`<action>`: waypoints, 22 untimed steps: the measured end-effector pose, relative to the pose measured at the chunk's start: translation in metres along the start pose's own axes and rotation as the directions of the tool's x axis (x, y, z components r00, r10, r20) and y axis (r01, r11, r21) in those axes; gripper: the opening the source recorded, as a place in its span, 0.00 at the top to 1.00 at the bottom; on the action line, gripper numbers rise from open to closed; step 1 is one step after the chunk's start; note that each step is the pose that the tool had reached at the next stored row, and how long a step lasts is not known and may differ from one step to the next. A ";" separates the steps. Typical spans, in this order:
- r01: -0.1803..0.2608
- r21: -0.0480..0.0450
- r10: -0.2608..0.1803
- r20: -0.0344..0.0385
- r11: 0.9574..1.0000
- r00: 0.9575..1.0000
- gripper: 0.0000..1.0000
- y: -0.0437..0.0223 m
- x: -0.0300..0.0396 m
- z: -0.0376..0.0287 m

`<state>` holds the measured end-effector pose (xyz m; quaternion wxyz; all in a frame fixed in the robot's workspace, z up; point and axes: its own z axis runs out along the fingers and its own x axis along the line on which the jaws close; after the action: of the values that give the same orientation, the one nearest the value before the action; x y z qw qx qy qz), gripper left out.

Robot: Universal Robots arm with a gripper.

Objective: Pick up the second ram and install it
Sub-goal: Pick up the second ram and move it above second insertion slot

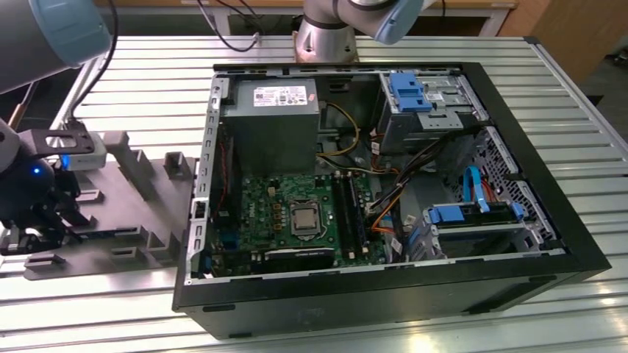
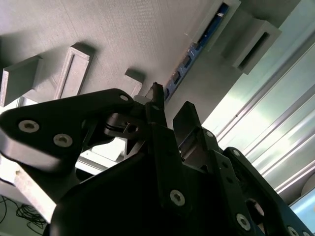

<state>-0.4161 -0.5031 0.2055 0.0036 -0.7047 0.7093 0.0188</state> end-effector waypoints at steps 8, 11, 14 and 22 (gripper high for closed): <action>0.000 0.004 0.000 0.000 1.000 1.000 0.64 0.0027 -0.0008 0.0065; 0.002 0.006 -0.002 0.000 1.000 1.000 0.64 0.0031 -0.0010 0.0086; 0.006 0.008 -0.006 0.000 1.000 1.000 0.64 0.0033 -0.0014 0.0097; 0.015 0.008 -0.015 0.000 1.000 1.000 0.64 0.0035 -0.0017 0.0093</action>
<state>-0.4198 -0.5011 0.1963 0.0067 -0.7100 0.7040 0.0157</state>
